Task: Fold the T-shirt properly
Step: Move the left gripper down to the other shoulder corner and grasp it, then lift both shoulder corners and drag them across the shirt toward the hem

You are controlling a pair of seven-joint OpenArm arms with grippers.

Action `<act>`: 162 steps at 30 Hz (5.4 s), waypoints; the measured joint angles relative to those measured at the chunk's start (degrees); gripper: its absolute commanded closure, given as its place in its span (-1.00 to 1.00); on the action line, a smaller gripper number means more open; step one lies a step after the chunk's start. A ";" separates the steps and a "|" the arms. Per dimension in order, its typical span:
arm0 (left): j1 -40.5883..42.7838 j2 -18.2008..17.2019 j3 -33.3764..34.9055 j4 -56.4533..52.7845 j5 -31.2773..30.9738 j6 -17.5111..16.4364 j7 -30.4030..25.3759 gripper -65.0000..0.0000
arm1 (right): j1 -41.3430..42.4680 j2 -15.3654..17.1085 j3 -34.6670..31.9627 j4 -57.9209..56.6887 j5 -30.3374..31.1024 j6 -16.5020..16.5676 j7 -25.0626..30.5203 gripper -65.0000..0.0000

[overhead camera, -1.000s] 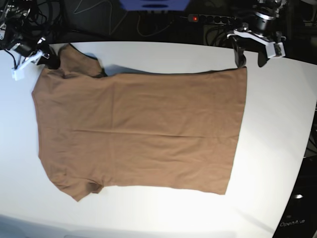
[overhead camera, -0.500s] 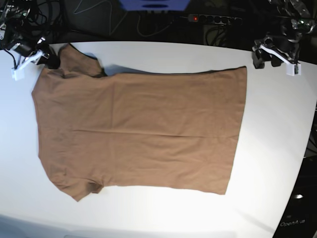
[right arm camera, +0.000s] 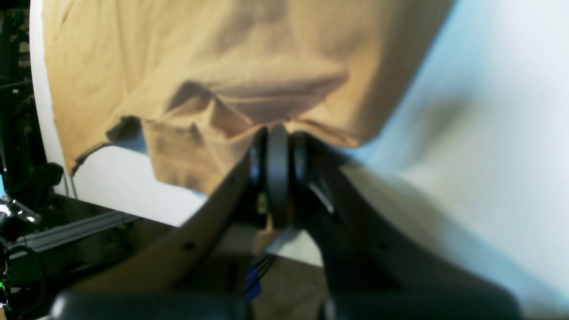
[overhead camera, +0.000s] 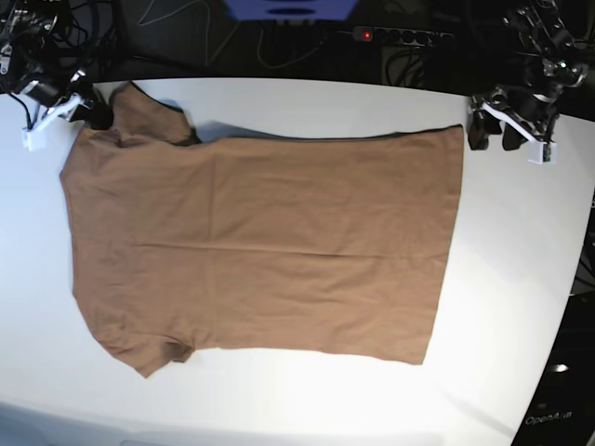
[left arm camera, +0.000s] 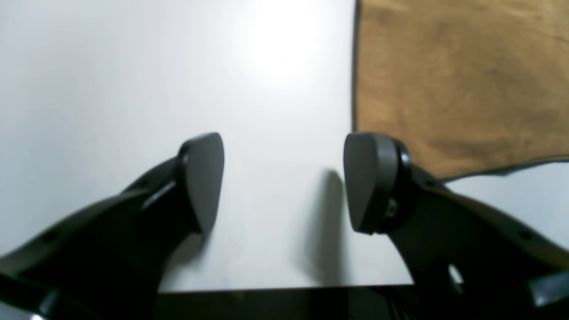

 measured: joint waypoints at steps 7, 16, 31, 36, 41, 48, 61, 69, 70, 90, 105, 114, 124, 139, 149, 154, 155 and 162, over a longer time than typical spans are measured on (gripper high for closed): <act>0.24 -0.33 -0.02 0.00 -0.17 -0.04 0.11 -0.28 | -0.02 0.00 0.00 0.00 0.00 0.00 0.00 0.99; 0.22 -0.13 -3.32 0.50 -2.25 -1.51 5.20 -0.28 | 0.00 0.00 0.00 0.00 0.00 0.00 0.00 0.99; 0.90 -0.31 -5.51 0.46 -7.87 -0.48 9.09 -0.28 | 0.00 0.02 0.00 0.00 0.00 0.00 0.02 0.99; 1.99 -3.72 -2.93 0.37 -14.49 -0.26 14.73 -0.28 | 0.00 0.02 0.00 0.00 0.00 -0.02 0.02 0.99; 4.17 -5.49 -0.15 -0.07 -21.84 -0.26 15.96 -0.28 | 0.00 0.02 0.00 0.00 0.00 -0.02 0.02 0.99; 4.81 -6.97 3.78 -0.17 -25.79 -0.26 16.68 -0.28 | 0.00 0.04 0.00 0.00 -0.02 0.00 0.02 0.99; 2.93 -6.49 3.89 -0.98 -25.66 -0.44 17.18 -0.28 | 0.00 0.15 0.00 0.00 -0.02 0.00 0.00 0.99; 1.57 -6.19 3.74 -5.09 -27.65 -1.60 14.78 -0.28 | 0.63 0.20 -0.13 0.00 -0.44 -0.02 -0.17 0.99; 0.92 -6.12 3.74 -6.34 -28.15 -1.95 14.23 -0.28 | 0.63 0.17 -0.13 0.00 -0.46 -0.02 -0.17 0.99; -1.73 -2.84 7.06 -10.01 -25.29 -3.45 7.23 -0.28 | 0.76 0.15 -0.13 0.00 -0.46 -0.02 -0.20 0.99; -1.62 -2.36 7.52 -10.51 -23.61 -2.67 9.44 0.89 | 0.76 0.15 -0.13 0.00 -0.46 -0.02 -0.20 0.99; -1.62 -2.38 7.48 -10.51 -23.80 -2.62 9.55 0.89 | 0.66 0.17 -0.13 1.97 -1.79 -0.26 -0.94 0.98; -1.88 -2.38 7.41 -10.51 -23.91 -2.62 10.19 0.89 | 0.48 1.11 0.07 10.69 -1.55 -0.26 -0.87 0.98; -9.57 -1.84 3.02 -10.84 -22.03 -1.92 22.25 0.90 | 3.65 4.50 -0.22 11.10 -1.60 -0.28 -1.51 0.98; -14.80 -2.03 2.16 -11.13 -19.10 -0.81 28.22 0.90 | 7.15 6.19 -0.22 11.10 -1.51 -0.26 -1.53 0.98; -17.77 -1.86 2.16 -11.28 -17.25 -0.20 30.49 0.90 | 9.11 6.08 -0.35 11.10 -1.77 -0.26 -2.05 0.98; -18.27 -1.70 2.12 -11.37 -17.05 -0.17 30.75 0.90 | 9.79 6.21 -1.01 11.10 -1.68 -0.26 -1.84 0.98; -21.44 -1.36 2.23 -11.69 -14.80 0.04 31.82 0.90 | 14.36 6.82 -6.08 10.78 -1.70 -0.28 -1.49 0.98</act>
